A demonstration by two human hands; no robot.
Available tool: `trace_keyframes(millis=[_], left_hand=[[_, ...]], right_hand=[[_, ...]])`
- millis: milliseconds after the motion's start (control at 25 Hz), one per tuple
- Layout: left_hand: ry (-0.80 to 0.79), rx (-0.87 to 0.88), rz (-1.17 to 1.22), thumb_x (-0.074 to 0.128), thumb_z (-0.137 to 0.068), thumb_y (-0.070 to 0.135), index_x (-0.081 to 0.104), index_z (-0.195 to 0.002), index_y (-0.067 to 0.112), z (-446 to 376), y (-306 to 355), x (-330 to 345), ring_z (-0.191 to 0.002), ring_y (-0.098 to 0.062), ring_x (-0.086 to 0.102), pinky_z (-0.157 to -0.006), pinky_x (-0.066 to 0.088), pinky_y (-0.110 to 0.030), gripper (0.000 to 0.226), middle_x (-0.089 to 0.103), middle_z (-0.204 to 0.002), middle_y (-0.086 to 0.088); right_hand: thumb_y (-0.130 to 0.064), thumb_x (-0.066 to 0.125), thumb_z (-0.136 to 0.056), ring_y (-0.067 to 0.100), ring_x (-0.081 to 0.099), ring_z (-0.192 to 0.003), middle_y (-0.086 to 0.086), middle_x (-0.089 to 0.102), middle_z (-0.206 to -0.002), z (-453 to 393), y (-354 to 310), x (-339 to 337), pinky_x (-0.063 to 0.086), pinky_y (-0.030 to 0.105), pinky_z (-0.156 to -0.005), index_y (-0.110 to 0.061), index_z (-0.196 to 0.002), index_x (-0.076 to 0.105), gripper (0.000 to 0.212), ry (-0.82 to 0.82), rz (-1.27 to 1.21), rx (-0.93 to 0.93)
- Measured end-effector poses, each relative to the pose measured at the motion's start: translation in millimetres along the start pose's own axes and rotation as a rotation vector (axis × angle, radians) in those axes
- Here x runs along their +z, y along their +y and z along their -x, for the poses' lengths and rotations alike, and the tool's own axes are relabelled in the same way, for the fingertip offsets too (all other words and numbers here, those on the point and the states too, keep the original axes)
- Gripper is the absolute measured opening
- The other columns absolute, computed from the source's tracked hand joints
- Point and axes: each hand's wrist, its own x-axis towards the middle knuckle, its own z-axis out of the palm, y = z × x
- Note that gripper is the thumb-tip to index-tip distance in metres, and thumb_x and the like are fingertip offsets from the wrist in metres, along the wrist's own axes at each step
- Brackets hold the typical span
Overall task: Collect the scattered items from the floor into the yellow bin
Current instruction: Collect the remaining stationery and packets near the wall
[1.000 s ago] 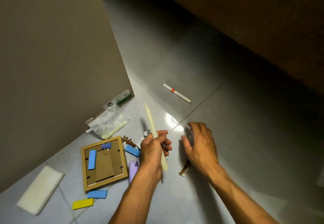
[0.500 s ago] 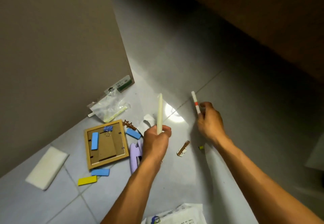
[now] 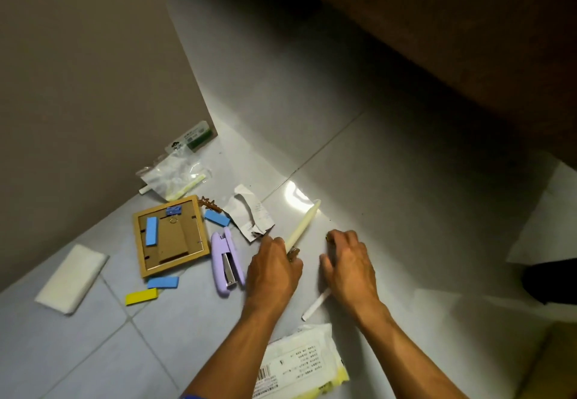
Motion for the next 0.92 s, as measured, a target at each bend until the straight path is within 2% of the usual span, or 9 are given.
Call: trace_keyframes(millis=[160,280,360,440,560,640,680,800,920], left_hand=[[-0.053,-0.135,0.206,0.067,-0.081,0.035,0.058,-0.079,0.020,5.1,-11.2,-7.5,-0.063,-0.008,0.057,-0.053,0.041,-0.022,0.017,0.062,-0.073,0.004],[-0.106,-0.346,0.610,0.062,-0.079,0.032,0.062,-0.082,0.021,15.9,-15.0,-13.6,-0.055,-0.008,0.063,-0.052,0.041,-0.022,0.012,0.070,-0.065,0.002],[-0.184,-0.403,0.745,0.058,-0.080,0.030,0.063,-0.088,0.019,23.1,-20.8,-15.7,-0.054,-0.010,0.063,-0.055,0.046,-0.027,0.015,0.072,-0.065,0.000],[-0.249,-0.356,0.661,0.061,-0.076,0.034,0.061,-0.089,0.022,31.4,-24.5,-12.2,-0.059,-0.011,0.063,-0.054,0.051,-0.032,0.017,0.070,-0.069,0.002],[-0.258,-0.073,0.101,0.069,-0.074,0.043,0.054,-0.084,0.025,46.8,-20.1,5.5,-0.064,-0.011,0.058,-0.051,0.041,-0.022,0.025,0.060,-0.076,0.009],[-0.243,0.000,-0.070,0.067,-0.079,0.041,0.056,-0.087,0.023,49.8,-12.8,12.2,-0.065,-0.013,0.056,-0.054,0.041,-0.023,0.022,0.059,-0.079,0.007],[-0.275,-0.027,-0.076,0.067,-0.077,0.041,0.059,-0.087,0.021,48.9,-8.8,11.7,-0.066,-0.014,0.058,-0.054,0.042,-0.023,0.023,0.060,-0.078,0.005],[-0.412,-0.164,0.213,0.064,-0.068,0.042,0.063,-0.078,0.019,54.6,13.8,-5.1,-0.061,-0.015,0.062,-0.053,0.045,-0.026,0.025,0.064,-0.068,0.004],[-0.584,-0.090,0.493,0.059,-0.063,0.042,0.067,-0.060,0.020,87.9,65.2,-34.8,-0.050,-0.013,0.054,-0.053,0.051,-0.032,0.024,0.058,-0.051,0.006]], right_hand=[[-0.018,0.051,-0.098,0.016,0.049,-0.081,0.004,0.055,-0.097,-1.6,-1.9,7.1,0.049,0.028,-0.073,-0.018,-0.098,0.052,0.001,0.048,-0.001,-0.036],[-0.020,0.046,-0.100,0.008,0.045,-0.076,-0.004,0.046,-0.093,-1.5,1.1,-0.4,0.037,0.015,-0.064,-0.021,-0.095,0.048,0.005,0.087,-0.130,0.024],[-0.020,0.046,-0.100,0.009,0.046,-0.077,-0.005,0.045,-0.093,2.2,9.4,-7.8,0.039,0.016,-0.066,-0.022,-0.094,0.047,0.006,0.092,-0.163,0.036],[-0.019,0.048,-0.100,0.014,0.050,-0.081,-0.002,0.050,-0.096,11.4,20.7,-12.4,0.048,0.027,-0.073,-0.021,-0.095,0.048,0.005,0.066,-0.102,-0.010],[-0.016,0.056,-0.096,0.016,0.054,-0.082,0.000,0.056,-0.097,25.7,35.0,-15.0,0.051,0.029,-0.075,-0.019,-0.097,0.053,0.004,0.042,-0.135,0.079],[-0.008,0.062,-0.091,0.021,0.063,-0.081,0.004,0.065,-0.094,30.1,38.2,-15.8,0.056,0.031,-0.074,-0.017,-0.093,0.063,0.009,0.006,-0.381,0.264],[-0.003,0.065,-0.088,0.026,0.068,-0.079,0.009,0.069,-0.091,32.0,36.9,-19.2,0.059,0.033,-0.072,-0.014,-0.093,0.067,0.012,-0.016,-0.624,0.417],[0.006,0.062,-0.087,0.027,0.071,-0.073,0.019,0.069,-0.087,51.5,29.4,-43.0,0.060,0.032,-0.062,-0.002,-0.101,0.068,0.017,-0.048,-1.300,0.791],[0.006,0.054,-0.088,0.028,0.066,-0.077,0.019,0.063,-0.092,96.1,15.9,-85.2,0.059,0.035,-0.066,0.004,-0.102,0.064,0.017,-0.007,-1.681,0.875]])
